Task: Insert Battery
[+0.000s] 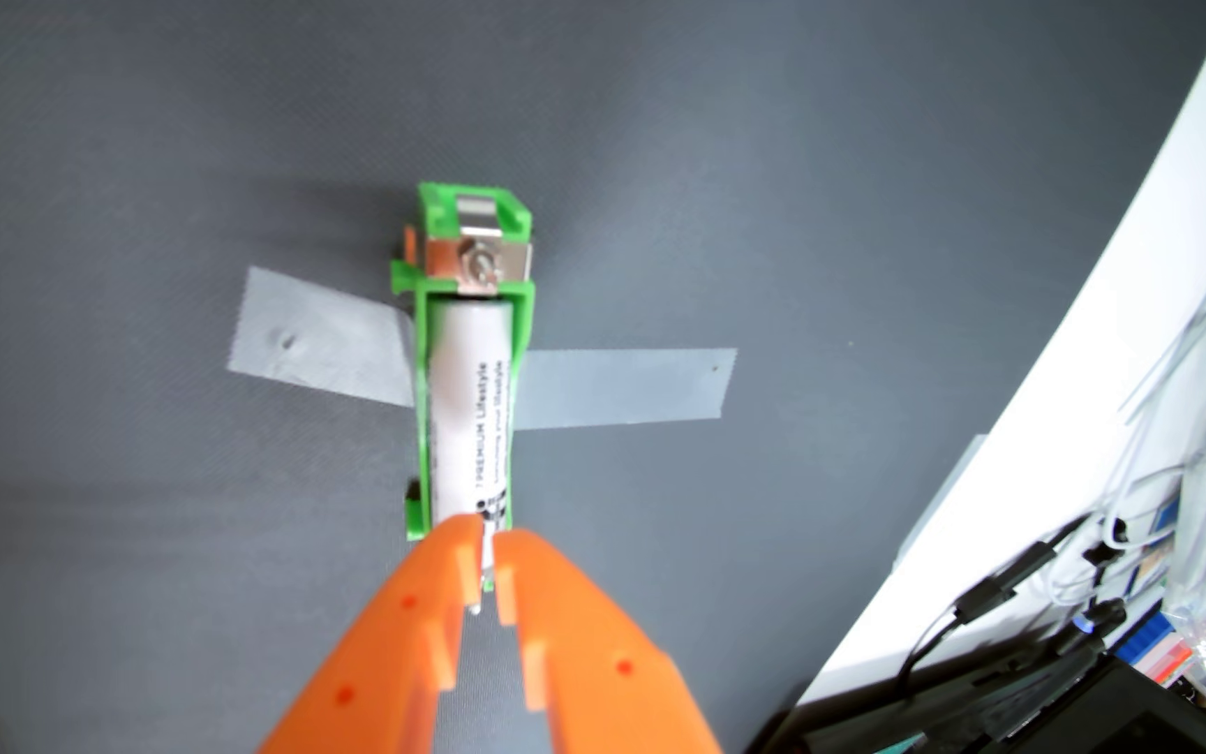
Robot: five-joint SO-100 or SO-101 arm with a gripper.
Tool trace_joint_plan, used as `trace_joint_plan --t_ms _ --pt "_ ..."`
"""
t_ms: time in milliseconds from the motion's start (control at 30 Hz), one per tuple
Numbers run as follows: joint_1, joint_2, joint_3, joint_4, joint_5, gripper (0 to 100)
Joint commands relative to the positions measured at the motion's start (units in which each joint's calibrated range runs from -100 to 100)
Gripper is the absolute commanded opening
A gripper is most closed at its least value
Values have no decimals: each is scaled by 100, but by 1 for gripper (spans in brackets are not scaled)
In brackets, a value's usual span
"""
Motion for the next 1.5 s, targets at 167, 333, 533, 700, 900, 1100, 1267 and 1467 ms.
trace_joint_plan --t_ms 167,333,533,700,900,1100,1267,1467 --pt "223 191 -250 -273 26 2" --pt "625 191 -250 -298 26 2" --pt "577 216 -241 -298 26 2" --pt "589 225 -160 -298 26 2" --pt "601 233 -151 -298 26 2" --pt "589 233 38 -307 21 2" --pt "589 233 92 -307 21 2" --pt "577 233 101 -307 21 2"
